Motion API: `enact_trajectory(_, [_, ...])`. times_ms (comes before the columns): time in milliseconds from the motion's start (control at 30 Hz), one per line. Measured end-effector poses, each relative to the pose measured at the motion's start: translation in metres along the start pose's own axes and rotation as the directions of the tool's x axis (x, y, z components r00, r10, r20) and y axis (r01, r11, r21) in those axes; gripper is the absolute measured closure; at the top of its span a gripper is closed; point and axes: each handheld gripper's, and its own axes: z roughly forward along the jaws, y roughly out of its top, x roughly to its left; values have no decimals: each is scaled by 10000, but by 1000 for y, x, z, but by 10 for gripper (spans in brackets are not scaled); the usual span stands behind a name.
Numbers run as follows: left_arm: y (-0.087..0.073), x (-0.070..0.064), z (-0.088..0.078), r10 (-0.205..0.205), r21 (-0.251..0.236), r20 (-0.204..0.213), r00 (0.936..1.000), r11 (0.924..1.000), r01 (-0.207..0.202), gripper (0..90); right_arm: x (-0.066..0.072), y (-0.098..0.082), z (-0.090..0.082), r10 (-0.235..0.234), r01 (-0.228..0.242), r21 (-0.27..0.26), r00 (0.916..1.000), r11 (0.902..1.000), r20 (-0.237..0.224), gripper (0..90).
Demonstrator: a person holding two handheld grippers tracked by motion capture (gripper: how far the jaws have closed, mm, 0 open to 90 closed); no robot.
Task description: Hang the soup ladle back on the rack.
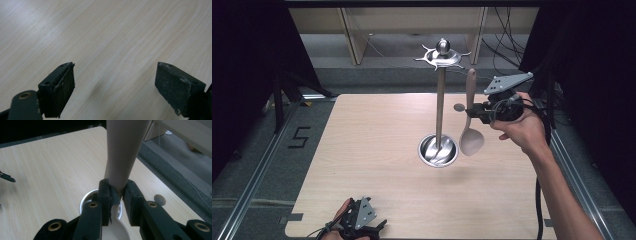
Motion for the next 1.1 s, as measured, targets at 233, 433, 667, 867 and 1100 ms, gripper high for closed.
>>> enact_trajectory(233, [0, -1, -2, -164, 143, 188, 9997, 9998, 161, 156, 0, 7, 4, 129, -129, 6, 9999, 9999, -38, 773])
enact_trajectory(433, [0, -1, -1, -155, 145, 205, 9997, 9998, 152, 156, -4, 8, 7, 226, -225, 94, 9997, 9997, -127, 773])
enact_trajectory(667, [0, -1, -2, -160, 117, 202, 9997, 9998, 157, 156, -5, 10, 9, 298, -295, 140, 9993, 9995, -209, 773])
enact_trajectory(867, [0, -1, -1, -110, 139, 111, 9999, 9998, 109, 157, -6, 12, 10, 298, -293, 214, 9993, 9993, -220, 773])
enact_trajectory(1100, [1, 0, -3, 168, 39, 173, 9997, 9998, -169, 157, -8, 13, 17, 255, -253, 102, 9995, 9996, -176, 773])
